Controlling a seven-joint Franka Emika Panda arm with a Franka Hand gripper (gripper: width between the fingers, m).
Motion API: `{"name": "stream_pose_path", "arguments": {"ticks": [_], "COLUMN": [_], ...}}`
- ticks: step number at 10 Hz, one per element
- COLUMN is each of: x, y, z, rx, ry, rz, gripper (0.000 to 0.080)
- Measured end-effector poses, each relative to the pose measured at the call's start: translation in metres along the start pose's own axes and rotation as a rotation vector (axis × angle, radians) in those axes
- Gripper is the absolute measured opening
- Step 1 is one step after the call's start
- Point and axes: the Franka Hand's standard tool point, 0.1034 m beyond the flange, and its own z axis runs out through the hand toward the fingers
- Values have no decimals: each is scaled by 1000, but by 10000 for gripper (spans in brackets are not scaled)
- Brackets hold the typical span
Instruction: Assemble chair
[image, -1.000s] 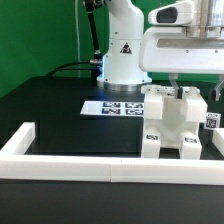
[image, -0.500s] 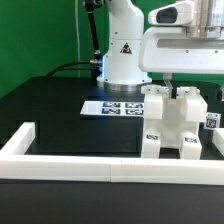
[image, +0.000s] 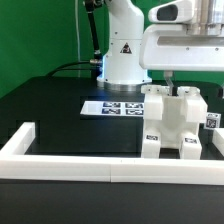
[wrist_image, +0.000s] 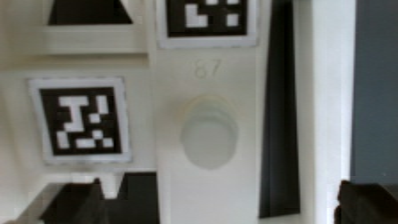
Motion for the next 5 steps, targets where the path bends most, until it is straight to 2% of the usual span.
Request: {"name": "stream_pose_path", "arguments": {"ticks": [3,5], "x": [-6,-19], "y": [-9,-19], "z": [-21,-26], "rx": [17,24], "ry": [8,4], "rz": [11,31], "gripper": [648,648]}}
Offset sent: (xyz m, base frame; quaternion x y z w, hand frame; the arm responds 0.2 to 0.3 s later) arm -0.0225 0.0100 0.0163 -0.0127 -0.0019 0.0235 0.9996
